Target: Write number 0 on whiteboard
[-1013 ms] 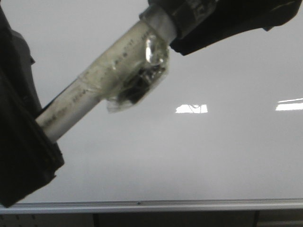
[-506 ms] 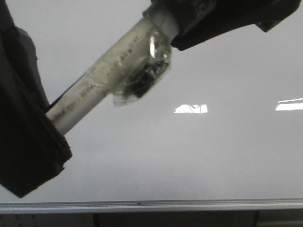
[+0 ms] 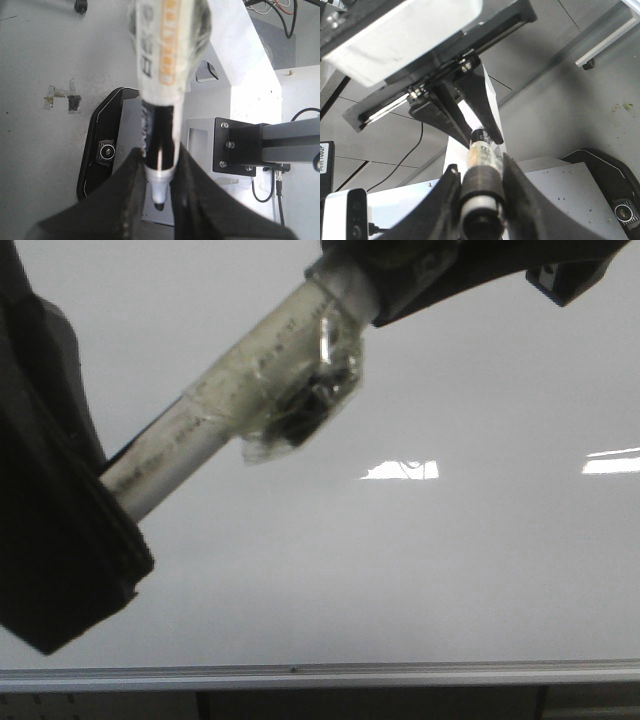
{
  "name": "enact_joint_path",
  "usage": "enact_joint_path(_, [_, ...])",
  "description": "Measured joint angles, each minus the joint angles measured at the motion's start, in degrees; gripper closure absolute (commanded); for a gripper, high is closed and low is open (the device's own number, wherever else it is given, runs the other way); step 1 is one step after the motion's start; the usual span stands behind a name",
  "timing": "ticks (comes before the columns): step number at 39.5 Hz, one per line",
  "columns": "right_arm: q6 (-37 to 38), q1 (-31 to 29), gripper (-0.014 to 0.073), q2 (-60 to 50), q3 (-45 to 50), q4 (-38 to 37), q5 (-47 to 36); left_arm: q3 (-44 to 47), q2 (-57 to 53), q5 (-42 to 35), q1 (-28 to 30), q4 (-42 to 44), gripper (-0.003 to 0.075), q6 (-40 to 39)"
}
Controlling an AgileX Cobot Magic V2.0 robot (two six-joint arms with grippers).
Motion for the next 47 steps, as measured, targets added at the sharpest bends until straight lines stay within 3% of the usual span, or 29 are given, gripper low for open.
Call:
enact_joint_path(4, [0.0,0.0,0.0662,0.0,-0.1,-0.1,-0.5,0.0,0.0,0.2,0.0,-0.8,0.0148,0.0])
enact_joint_path(6, [0.0,0.0,0.0662,0.0,-0.1,-0.3,-0.8,0.0,0.0,0.0,0.0,-1.6,0.0074,0.0])
enact_joint_path(9, [0.0,0.0,0.0662,0.0,-0.1,-0.3,-0.5,-0.1,0.0,-0.9,0.0,-2.5,0.0034,0.0])
enact_joint_path(20, [1.5,0.0,0.0662,0.0,-0.2,-3.4,-0.4,-0.1,0.0,-1.6,0.0,-2.9,0.0048,0.0])
enact_joint_path(33, [22.6,0.0,0.0662,0.0,-6.9,-35.0,0.3,-0.1,0.0,-1.9,0.0,-3.0,0.0048,0.0])
enact_joint_path(37, [29.9,0.0,0.0662,0.0,-10.5,-44.8,-2.8,-0.1,0.0,-1.9,0.0,-3.0,0.0059,0.0])
enact_joint_path(42, [36.4,0.0,0.0662,0.0,-13.8,-54.6,-6.7,-0.1,0.0,-1.9,0.0,-3.0,0.0214,0.0])
enact_joint_path(47, [38.4,0.0,0.0662,0.0,-15.5,-57.8,-7.6,-0.1,0.0,-1.9,0.0,-3.0,0.0419,0.0])
